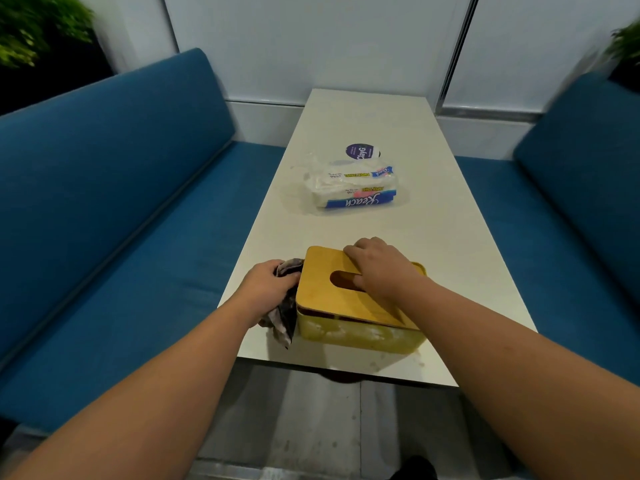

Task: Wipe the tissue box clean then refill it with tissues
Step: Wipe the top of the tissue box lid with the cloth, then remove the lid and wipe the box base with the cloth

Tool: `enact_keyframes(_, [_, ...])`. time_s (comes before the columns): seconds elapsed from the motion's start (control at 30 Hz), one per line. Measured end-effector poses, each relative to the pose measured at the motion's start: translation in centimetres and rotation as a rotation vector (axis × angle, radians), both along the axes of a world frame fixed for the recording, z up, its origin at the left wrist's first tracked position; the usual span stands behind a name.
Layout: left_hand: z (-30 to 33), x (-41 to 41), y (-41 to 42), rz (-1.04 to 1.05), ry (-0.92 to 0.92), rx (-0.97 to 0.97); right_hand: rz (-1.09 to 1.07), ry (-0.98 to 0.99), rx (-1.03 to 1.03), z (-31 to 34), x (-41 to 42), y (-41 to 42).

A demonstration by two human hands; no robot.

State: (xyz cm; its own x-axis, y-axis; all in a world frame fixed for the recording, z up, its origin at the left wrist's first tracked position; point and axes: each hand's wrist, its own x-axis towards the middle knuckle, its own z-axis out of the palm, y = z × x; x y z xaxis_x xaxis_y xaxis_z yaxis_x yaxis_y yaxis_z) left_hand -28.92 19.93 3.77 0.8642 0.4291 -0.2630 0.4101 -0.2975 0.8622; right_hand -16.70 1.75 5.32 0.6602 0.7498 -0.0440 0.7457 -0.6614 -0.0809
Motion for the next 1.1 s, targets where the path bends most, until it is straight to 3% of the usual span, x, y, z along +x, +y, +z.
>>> enact_keyframes(0.3, [0.1, 0.5, 0.1, 0.006, 0.056, 0.116, -0.205, 0.042, 0.161, 2.9, 1.3, -0.7])
enact_keyframes(0.4, [0.1, 0.8, 0.2, -0.009, 0.060, 0.187, -0.393, 0.023, 0.170, 3.5, 2.6, -2.7])
enact_keyframes(0.67, [-0.1, 1.3, -0.2, -0.006, 0.067, 0.255, -1.003, -0.015, 0.445, 1.3, 3.8, -12.9])
enact_keyframes(0.87, [-0.3, 1.0, -0.5, 0.010, 0.033, 0.254, -1.222, 0.101, 0.390, -4.4, 1.2, -18.2])
enact_keyframes(1.1, [-0.1, 0.8, -0.9, 0.025, 0.030, 0.242, -1.242, 0.151, 0.285, -8.4, -0.4, -17.7])
